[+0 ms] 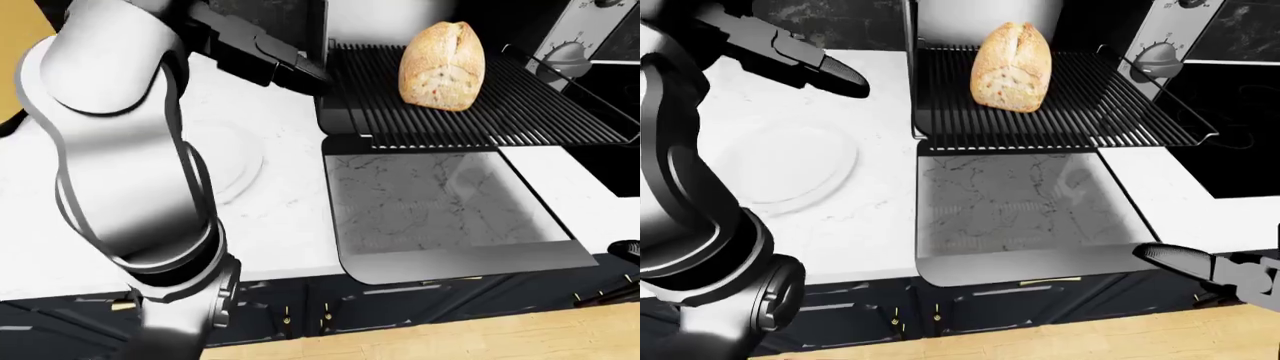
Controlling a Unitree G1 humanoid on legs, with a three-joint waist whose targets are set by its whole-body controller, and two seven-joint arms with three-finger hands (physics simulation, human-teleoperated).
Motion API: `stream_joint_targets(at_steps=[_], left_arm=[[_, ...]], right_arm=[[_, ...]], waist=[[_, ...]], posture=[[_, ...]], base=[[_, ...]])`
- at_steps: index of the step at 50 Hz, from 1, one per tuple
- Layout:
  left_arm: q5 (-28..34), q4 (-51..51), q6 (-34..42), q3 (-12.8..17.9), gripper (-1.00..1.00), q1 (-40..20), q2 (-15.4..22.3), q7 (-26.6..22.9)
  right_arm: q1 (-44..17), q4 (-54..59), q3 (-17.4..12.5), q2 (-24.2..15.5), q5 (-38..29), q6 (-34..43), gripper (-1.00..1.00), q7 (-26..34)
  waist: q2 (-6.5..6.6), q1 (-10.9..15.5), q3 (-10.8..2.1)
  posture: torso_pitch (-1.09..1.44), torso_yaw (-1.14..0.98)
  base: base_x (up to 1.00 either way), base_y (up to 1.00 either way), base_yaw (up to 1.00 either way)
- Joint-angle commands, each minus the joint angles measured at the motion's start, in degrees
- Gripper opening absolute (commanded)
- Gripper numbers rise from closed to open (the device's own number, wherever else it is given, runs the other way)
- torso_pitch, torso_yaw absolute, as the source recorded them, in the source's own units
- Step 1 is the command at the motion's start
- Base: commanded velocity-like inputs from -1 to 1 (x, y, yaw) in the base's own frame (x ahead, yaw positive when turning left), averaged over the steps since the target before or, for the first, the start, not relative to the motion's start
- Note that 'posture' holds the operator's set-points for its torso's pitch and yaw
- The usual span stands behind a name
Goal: Place the bread on the rack of the toaster oven.
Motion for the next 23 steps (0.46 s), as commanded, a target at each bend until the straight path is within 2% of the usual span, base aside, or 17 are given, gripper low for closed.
stream_joint_targets(at_steps=[1,3,11,15,18,20,23], left_arm=[[-0.53,-2.94,-1.36,0.15,1.0,0.85,0.48,0.93],[-1.54,-4.64,-1.09,0.81,1.0,2.75,0.83,1.51],[-4.16,-9.94,0.69,2.66,1.0,8.58,5.21,2.06],[-6.49,-13.38,-0.37,5.33,1.0,13.91,7.47,2.51],[-8.36,-14.93,0.67,8.03,1.0,15.46,10.47,2.86],[-10.71,-15.51,-0.53,10.28,1.0,18.02,11.01,3.8],[-13.29,-15.39,-1.87,12.32,1.0,19.83,12.84,6.48]], right_arm=[[-0.23,-0.81,-2.33,-1.54,0.81,-0.7,1.0,-0.47],[-0.91,-0.81,-3.52,-2.45,2.06,0.47,1.0,-1.13],[-5.23,-0.81,-3.03,-5.06,3.13,4.92,1.0,-3.44],[-5.93,-0.81,-4.75,-5.08,3.54,6.94,1.0,-2.58],[-6.59,-0.81,-7.08,-5.52,4.8,8.78,1.0,-2.28],[-6.69,-0.81,-9.83,-5.32,6.2,10.1,1.0,-1.51],[-6.76,-0.81,-11.87,-4.4,6.1,11.76,1.0,0.33]], waist=[[-0.07,-0.15,-1.19],[-0.09,-0.07,-1.26],[0.07,-0.1,-1.3],[0.36,-0.1,-1.31],[0.57,-0.11,-1.36],[0.65,-0.1,-1.25],[0.81,-0.04,-1.14]], posture=[[0.0,0.0],[0.0,0.0],[0.0,0.0],[0.0,0.0],[0.0,0.0],[0.0,0.0],[0.0,0.0]], base=[[0.0,0.0,0.0],[0.0,0.0,0.0],[0.0,0.0,0.0],[0.0,0.0,0.0],[0.0,0.0,0.0],[0.0,0.0,0.0],[0.0,0.0,0.0]])
